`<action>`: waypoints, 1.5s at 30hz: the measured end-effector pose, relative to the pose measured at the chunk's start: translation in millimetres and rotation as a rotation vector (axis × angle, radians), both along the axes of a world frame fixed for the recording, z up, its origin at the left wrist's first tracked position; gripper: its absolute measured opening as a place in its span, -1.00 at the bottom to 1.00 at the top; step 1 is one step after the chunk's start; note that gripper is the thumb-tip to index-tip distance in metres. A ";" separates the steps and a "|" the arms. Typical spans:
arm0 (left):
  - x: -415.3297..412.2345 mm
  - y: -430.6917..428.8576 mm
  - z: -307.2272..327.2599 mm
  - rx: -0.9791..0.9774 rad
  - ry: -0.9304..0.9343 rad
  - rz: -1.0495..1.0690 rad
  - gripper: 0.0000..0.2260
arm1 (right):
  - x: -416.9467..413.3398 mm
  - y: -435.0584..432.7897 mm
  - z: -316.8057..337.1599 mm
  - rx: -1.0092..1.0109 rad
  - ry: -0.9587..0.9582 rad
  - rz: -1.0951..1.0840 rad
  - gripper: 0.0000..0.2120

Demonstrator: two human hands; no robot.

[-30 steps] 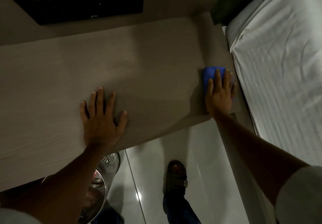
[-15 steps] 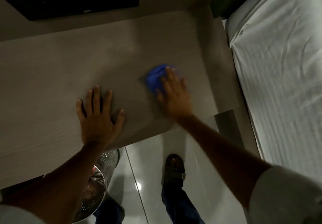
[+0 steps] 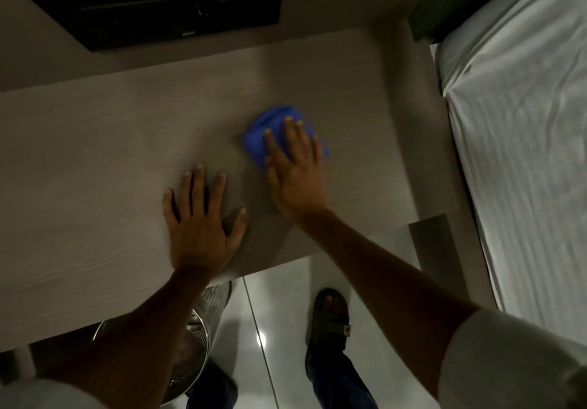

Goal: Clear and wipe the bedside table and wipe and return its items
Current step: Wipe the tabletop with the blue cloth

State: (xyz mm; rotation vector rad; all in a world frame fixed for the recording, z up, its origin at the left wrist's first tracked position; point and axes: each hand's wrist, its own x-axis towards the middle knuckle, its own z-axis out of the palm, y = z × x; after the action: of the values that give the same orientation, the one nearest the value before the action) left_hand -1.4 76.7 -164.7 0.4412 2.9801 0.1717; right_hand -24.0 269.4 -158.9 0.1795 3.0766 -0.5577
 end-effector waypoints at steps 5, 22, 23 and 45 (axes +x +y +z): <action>0.7 0.6 0.7 0.001 0.003 0.001 -0.37 | -6.7 31.4 -13.6 0.102 0.100 0.107 -0.58; -1.3 0.7 -0.1 -0.043 -0.009 -0.021 -0.37 | -110.3 76.4 5.7 0.104 -0.150 0.312 -0.53; -1.8 -0.5 -0.5 -0.050 -0.011 -0.021 -0.36 | -109.8 92.2 2.2 0.111 -0.134 0.214 -0.52; 16.7 -90.7 4.3 0.168 0.012 -0.006 -0.52 | -124.1 -66.4 24.6 0.123 -0.292 0.032 -0.51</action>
State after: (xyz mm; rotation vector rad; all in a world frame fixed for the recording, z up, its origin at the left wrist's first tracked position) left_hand 15.4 -13.9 -160.4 0.4709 2.9875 0.4221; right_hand -148.0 203.0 -134.3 0.1927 2.8233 -0.3087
